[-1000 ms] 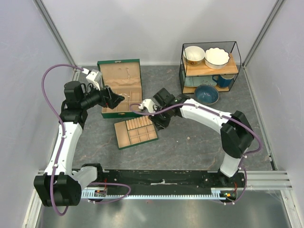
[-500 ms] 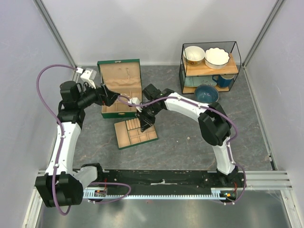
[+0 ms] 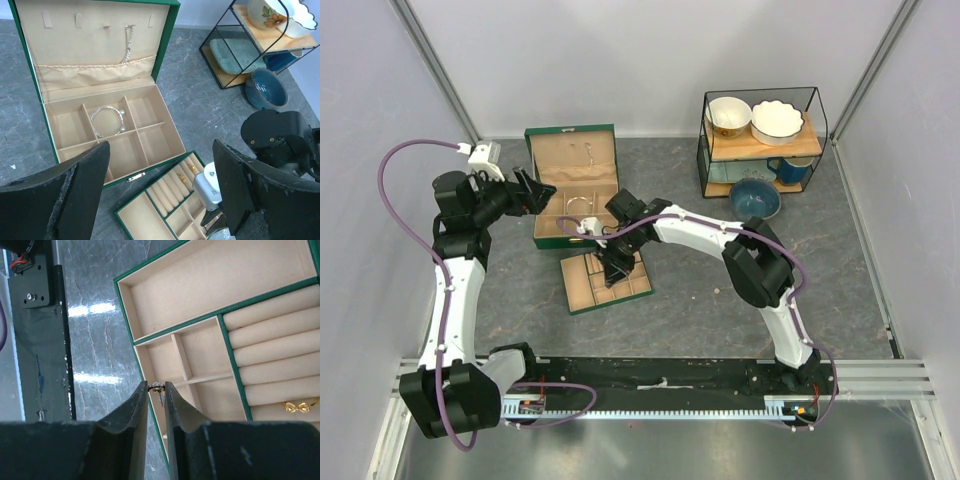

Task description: Organize the mixed jewelry

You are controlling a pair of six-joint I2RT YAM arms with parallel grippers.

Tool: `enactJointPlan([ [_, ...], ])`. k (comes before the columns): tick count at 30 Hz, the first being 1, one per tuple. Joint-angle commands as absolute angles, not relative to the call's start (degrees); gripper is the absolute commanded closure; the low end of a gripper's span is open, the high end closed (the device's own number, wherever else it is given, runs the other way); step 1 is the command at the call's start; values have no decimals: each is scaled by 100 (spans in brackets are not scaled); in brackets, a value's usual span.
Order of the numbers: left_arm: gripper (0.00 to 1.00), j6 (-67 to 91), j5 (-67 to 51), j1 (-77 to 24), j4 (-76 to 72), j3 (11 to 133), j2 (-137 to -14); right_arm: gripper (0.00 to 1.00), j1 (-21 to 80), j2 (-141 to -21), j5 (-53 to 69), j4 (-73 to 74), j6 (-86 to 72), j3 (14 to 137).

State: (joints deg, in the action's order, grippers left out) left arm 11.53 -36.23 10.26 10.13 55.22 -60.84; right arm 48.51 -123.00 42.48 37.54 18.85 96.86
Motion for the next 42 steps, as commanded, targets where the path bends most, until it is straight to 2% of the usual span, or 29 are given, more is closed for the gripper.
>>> enactJointPlan([
  [1, 10, 1292, -3647, 1055, 791, 5687, -5950, 75, 4887, -12480, 4096, 3454, 2030, 9738],
  [42, 10, 1266, -3726, 1090, 756, 5546, -5871, 74, 4729, -12665, 3621, 3480, 2311, 10090],
])
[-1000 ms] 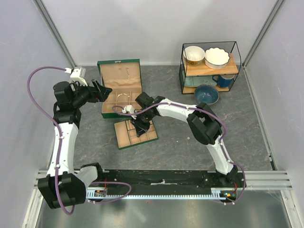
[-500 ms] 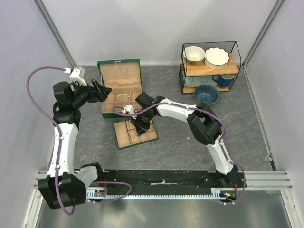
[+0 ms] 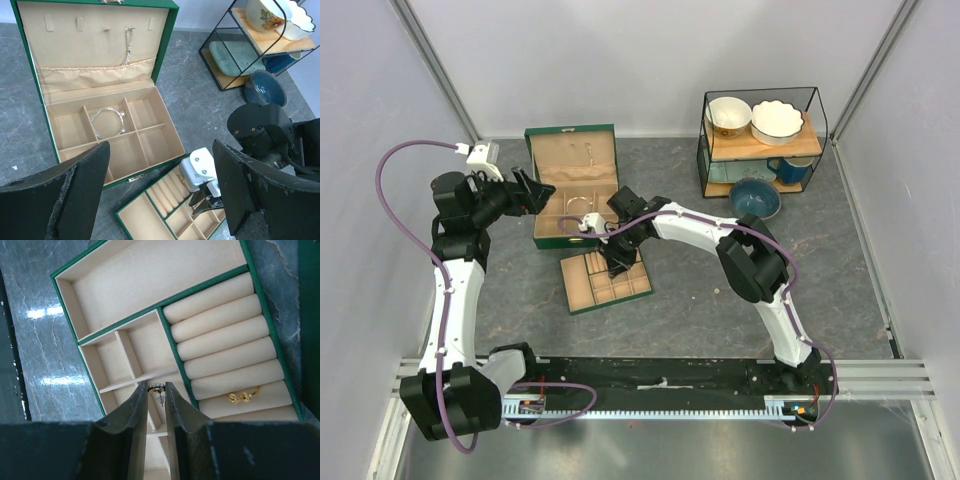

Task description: Organize the mixed jewelry

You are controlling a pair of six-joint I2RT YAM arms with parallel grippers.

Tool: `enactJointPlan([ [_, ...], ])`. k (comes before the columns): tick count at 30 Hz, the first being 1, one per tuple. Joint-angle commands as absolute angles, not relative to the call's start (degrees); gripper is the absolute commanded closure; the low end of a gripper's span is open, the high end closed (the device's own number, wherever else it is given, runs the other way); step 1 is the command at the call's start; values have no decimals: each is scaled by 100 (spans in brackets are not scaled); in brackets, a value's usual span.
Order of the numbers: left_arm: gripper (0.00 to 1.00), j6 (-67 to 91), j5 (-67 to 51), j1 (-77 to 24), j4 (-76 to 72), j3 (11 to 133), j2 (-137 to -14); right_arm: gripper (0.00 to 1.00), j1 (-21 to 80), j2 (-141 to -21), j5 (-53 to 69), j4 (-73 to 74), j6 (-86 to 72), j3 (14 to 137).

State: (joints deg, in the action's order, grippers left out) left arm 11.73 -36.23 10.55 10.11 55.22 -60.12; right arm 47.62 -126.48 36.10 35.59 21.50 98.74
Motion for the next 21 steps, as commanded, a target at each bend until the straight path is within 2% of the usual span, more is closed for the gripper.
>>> enactJointPlan([
  [1, 10, 1266, -3727, 1090, 756, 5546, -5888, 74, 4729, -12665, 3612, 3489, 2320, 10081],
  [21, 10, 1266, -3744, 1090, 747, 5537, -5906, 72, 4720, -12700, 3419, 3481, 2470, 9747],
])
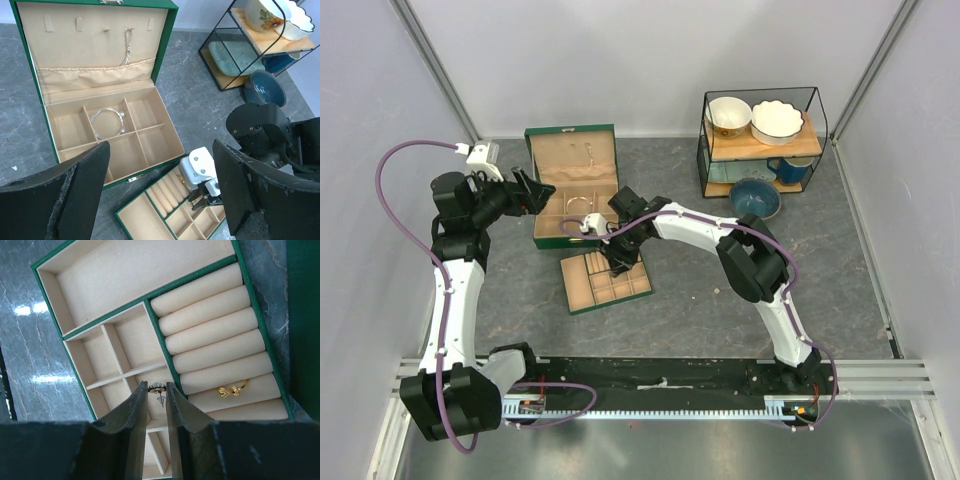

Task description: Organize the mixed jewelry

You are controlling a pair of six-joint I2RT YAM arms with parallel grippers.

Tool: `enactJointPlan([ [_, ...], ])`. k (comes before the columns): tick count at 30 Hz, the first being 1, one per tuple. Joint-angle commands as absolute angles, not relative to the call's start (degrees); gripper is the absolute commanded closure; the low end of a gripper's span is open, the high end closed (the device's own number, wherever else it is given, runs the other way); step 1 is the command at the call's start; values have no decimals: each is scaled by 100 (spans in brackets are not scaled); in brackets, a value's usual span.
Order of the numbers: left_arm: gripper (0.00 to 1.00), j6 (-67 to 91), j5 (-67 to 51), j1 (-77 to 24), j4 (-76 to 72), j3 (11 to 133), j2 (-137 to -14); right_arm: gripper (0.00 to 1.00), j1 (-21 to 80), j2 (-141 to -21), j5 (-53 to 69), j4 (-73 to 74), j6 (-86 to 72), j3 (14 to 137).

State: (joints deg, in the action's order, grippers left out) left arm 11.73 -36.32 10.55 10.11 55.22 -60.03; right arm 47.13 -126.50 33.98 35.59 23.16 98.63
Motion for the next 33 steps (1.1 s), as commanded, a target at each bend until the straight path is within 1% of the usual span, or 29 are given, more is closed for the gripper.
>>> enactJointPlan([
  [1, 10, 1266, -3762, 1090, 747, 5546, -5906, 71, 4728, -12700, 3410, 3480, 2478, 9747],
  [5, 10, 1257, -3744, 1090, 738, 5537, -5897, 70, 4729, -12700, 3331, 3463, 2496, 9677],
  [7, 10, 1257, -3744, 1081, 738, 5537, -5897, 66, 4729, -12700, 3296, 3437, 2514, 9659],
  [8, 10, 1257, -3744, 1090, 730, 5528, -5897, 63, 4729, -12700, 3287, 3437, 2514, 9650],
  [12, 10, 1239, -3735, 1090, 730, 5511, -5889, 58, 4729, -12674, 3270, 3410, 2505, 9659],
  [20, 10, 1222, -3735, 1090, 738, 5502, -5889, 57, 4729, -12490, 3226, 3384, 2470, 9686],
  [33, 10, 1231, -3814, 1099, 712, 5484, -5871, 59, 4729, -11927, 3041, 3507, 2259, 9668],
])
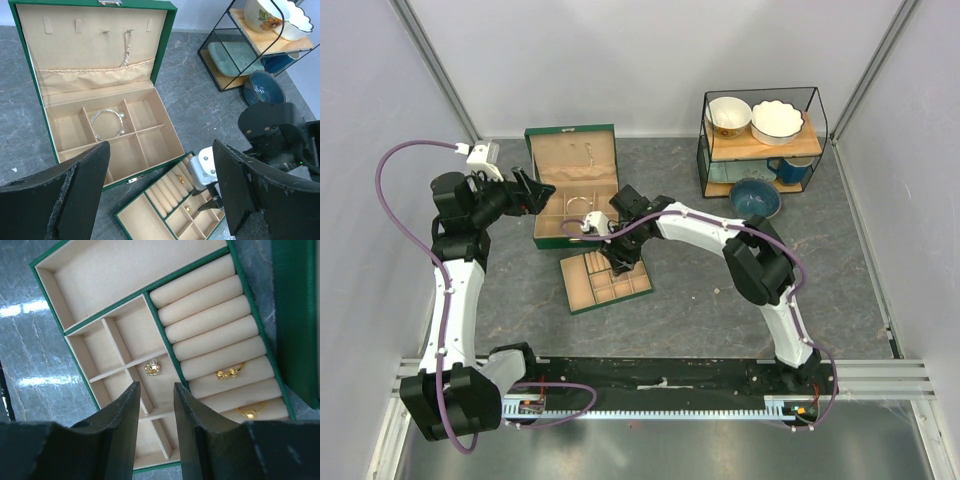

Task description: Organize the mixed jewelry

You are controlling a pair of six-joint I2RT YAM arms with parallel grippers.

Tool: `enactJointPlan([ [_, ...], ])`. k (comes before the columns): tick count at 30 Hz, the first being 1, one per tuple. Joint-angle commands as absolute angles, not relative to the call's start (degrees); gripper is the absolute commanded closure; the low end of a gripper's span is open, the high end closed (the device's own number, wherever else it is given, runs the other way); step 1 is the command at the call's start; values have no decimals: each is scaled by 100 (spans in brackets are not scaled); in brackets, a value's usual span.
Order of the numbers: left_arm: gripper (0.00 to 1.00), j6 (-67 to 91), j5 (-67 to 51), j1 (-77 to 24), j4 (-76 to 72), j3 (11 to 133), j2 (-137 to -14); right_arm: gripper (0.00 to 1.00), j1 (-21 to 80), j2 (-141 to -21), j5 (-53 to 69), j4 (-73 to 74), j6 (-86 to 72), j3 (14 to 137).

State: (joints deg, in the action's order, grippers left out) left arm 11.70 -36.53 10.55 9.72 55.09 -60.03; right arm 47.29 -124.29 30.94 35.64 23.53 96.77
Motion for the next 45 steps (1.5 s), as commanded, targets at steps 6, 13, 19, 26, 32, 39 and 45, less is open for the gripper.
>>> enactJointPlan([
  [6, 10, 1222, -3920, 1090, 721, 5476, -5862, 60, 4729, -11488, 2857, 3691, 2127, 9519],
  [13, 10, 1152, -4122, 1081, 747, 5484, -5862, 57, 4729, -10653, 1715, 4235, 2469, 8632],
  [19, 10, 1107, -4544, 1090, 686, 5449, -5924, 55, 4501, -9651, 713, 4368, 2900, 7331],
  [26, 10, 1011, -4666, 1090, 685, 5361, -5967, 49, 3939, -8702, 159, 4351, 3164, 6180],
  [32, 9, 1072, -4746, 1081, 642, 5388, -6021, 48, 3630, -8429, 70, 4219, 3349, 5590],
  [39, 9, 1055, -4737, 1099, 650, 5353, -6003, 48, 3551, -8446, 97, 3841, 3384, 5186],
  [45, 9, 1028, -4729, 1090, 659, 5326, -5959, 49, 3454, -8648, 246, 3560, 3401, 5089],
])
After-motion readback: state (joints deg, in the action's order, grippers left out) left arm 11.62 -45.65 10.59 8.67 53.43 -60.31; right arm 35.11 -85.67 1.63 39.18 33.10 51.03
